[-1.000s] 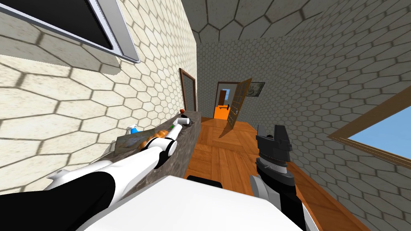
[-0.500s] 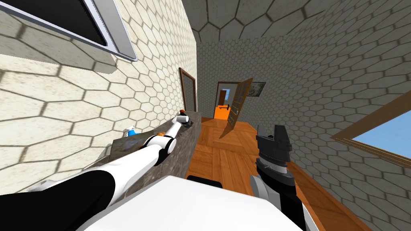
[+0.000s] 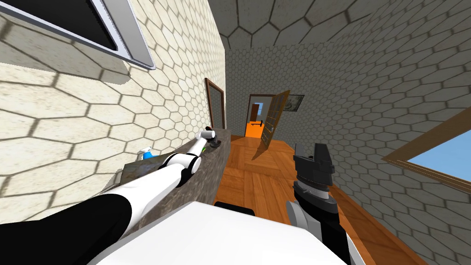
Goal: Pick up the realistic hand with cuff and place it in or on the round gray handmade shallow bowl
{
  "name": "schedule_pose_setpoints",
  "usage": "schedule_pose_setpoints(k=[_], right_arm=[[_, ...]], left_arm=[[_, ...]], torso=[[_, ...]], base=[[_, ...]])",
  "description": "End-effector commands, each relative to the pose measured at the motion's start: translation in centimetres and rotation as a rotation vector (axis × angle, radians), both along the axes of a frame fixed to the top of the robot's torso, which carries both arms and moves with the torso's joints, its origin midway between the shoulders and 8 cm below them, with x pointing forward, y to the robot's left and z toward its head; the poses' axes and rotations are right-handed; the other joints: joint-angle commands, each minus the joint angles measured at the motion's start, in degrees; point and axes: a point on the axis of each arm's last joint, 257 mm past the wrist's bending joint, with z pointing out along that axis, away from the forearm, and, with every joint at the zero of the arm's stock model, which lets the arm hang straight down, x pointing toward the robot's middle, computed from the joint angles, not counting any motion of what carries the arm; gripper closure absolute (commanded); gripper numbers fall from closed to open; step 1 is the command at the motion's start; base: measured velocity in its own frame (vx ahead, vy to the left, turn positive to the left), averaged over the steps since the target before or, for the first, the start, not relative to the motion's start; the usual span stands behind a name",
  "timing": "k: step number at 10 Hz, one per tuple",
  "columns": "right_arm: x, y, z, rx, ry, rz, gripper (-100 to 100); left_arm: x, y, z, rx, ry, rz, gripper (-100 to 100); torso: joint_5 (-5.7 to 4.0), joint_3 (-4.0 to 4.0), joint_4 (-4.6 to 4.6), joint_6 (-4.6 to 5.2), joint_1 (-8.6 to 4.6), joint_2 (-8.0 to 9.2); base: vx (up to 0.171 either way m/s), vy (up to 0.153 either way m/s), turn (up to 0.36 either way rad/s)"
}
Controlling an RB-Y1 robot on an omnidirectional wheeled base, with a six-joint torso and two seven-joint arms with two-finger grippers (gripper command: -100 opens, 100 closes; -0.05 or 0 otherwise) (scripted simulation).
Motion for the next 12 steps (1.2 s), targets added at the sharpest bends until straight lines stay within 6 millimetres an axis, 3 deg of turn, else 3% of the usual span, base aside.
schedule_pose_setpoints(k=[1, 7, 8, 12], right_arm=[[0.0, 0.0, 0.0, 0.000, 0.000, 0.000, 0], [0.0, 0.0, 0.0, 0.000, 0.000, 0.000, 0], [0.0, 0.0, 0.0, 0.000, 0.000, 0.000, 0], [0.0, 0.0, 0.0, 0.000, 0.000, 0.000, 0]], left_arm=[[-0.4, 0.1, 0.2, 0.007, 0.020, -0.009, 100], [-1.4, 0.8, 1.1, 0.036, 0.079, -0.044, 100], [-1.5, 0.8, 1.1, 0.037, 0.082, -0.046, -100], [-1.5, 0.8, 1.1, 0.037, 0.082, -0.046, -100]], torso=[[0.00, 0.00, 0.00, 0.00, 0.00, 0.00], [-0.03, 0.11, 0.05, 0.05, -0.17, 0.18], [-0.04, 0.15, 0.06, 0.05, -0.19, 0.26], [-0.04, 0.21, 0.09, 0.05, -0.20, 0.36]], base=[[0.067, 0.036, -0.001], [0.045, 0.016, -0.009], [0.000, 0.000, 0.000], [0.000, 0.000, 0.000]])
